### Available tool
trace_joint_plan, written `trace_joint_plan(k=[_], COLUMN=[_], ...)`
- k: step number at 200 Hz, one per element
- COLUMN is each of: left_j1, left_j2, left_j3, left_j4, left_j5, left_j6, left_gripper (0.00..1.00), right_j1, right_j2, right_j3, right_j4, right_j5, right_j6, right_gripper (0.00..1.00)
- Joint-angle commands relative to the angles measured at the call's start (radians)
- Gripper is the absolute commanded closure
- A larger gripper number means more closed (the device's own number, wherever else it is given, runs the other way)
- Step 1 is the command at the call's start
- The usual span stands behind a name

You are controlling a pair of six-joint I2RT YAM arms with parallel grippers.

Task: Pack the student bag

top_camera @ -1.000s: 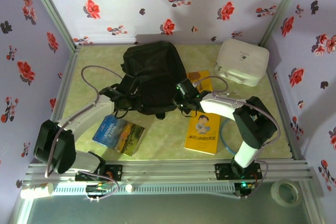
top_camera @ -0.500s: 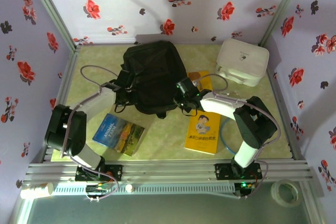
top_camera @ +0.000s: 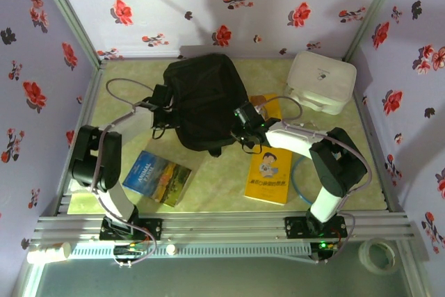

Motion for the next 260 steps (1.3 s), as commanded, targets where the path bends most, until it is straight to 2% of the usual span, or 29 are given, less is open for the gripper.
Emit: trace_joint_plan(k=[1, 63, 80, 98, 113, 120, 130, 137, 165, 199, 224, 246, 260], left_j1=[0.038, 0.084, 0.112, 0.137, 0.143, 0.142, 0.143, 0.143, 0.143, 0.121, 0.048, -0.035, -0.081], left_j2=[0.037, 0.104, 0.105, 0.088, 0.057, 0.036, 0.000, -0.026, -0.144, -0.265, -0.332, -0.331, -0.304], left_j3=[0.035, 0.111, 0.116, 0.110, 0.096, 0.087, 0.072, 0.062, 0.021, -0.041, -0.085, -0.074, -0.049], left_j4=[0.033, -0.002, -0.011, -0.024, -0.044, -0.055, -0.072, -0.084, -0.122, -0.115, -0.073, -0.051, -0.033], left_j5=[-0.076, -0.060, 0.012, 0.081, 0.098, 0.102, 0.100, 0.105, 0.141, 0.237, 0.257, 0.257, 0.257], left_j6=[0.033, -0.016, -0.041, -0.057, -0.057, -0.057, -0.061, -0.061, -0.068, -0.105, -0.130, -0.121, -0.093], left_gripper=[1.00, 1.00, 1.00, 1.00, 1.00, 0.95, 0.80, 0.71, 0.47, 0.33, 0.20, 0.17, 0.16], right_j1=[-0.023, -0.020, -0.013, -0.005, -0.003, -0.005, -0.006, -0.009, -0.029, -0.085, -0.140, -0.202, -0.221], right_j2=[-0.002, 0.018, 0.045, 0.059, 0.056, 0.047, 0.029, 0.013, -0.061, -0.102, -0.097, -0.047, 0.005], right_j3=[0.002, -0.040, -0.020, -0.010, 0.000, 0.005, 0.016, 0.022, 0.029, 0.031, 0.051, 0.107, 0.161], right_j4=[-0.066, 0.167, 0.186, 0.210, 0.217, 0.207, 0.180, 0.161, 0.090, 0.043, -0.002, -0.085, -0.113], right_j5=[0.079, -0.061, -0.095, -0.101, -0.094, -0.081, -0.059, -0.043, 0.027, 0.032, 0.008, -0.030, -0.097], right_j6=[-0.031, -0.060, -0.068, -0.078, -0.093, -0.102, -0.126, -0.147, -0.222, -0.315, -0.368, -0.418, -0.491], right_gripper=[0.86, 0.84, 0.84, 0.79, 0.70, 0.63, 0.54, 0.51, 0.39, 0.34, 0.30, 0.30, 0.30])
